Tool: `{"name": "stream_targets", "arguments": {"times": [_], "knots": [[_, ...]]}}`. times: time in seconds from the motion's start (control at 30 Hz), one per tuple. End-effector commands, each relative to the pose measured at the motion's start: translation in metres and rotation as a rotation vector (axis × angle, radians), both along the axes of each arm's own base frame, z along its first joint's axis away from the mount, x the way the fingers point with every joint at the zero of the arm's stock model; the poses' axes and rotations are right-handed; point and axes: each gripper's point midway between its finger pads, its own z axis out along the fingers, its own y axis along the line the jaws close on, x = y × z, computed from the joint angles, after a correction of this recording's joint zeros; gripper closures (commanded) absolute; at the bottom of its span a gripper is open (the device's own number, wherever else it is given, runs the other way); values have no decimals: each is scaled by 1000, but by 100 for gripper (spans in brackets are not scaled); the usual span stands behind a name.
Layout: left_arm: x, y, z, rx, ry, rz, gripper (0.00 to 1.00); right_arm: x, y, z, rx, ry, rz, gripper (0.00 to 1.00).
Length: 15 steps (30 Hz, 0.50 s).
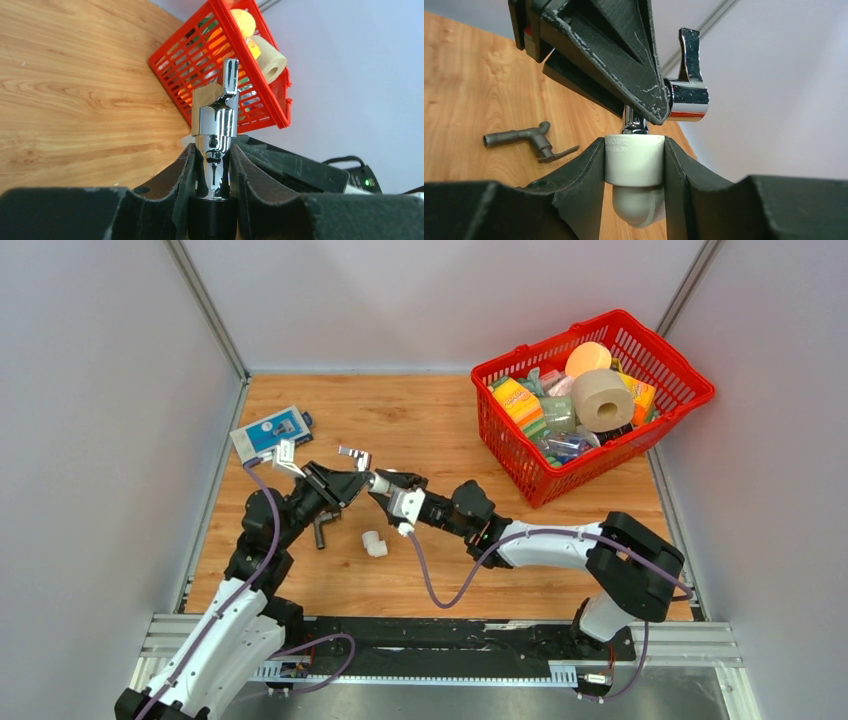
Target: Install the water faucets
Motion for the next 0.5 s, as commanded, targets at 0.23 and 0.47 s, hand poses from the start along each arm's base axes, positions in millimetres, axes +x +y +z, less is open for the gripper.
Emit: {"name": "stream_targets", "arguments": {"times": [0.23,0.47], "knots": [[-66,-25,119,196,-795,-286,100,-37,-7,19,-32,596,500,100],[-77,-24,96,361,-927,-321,100,-33,-14,43,-3,655,494,74]]}}
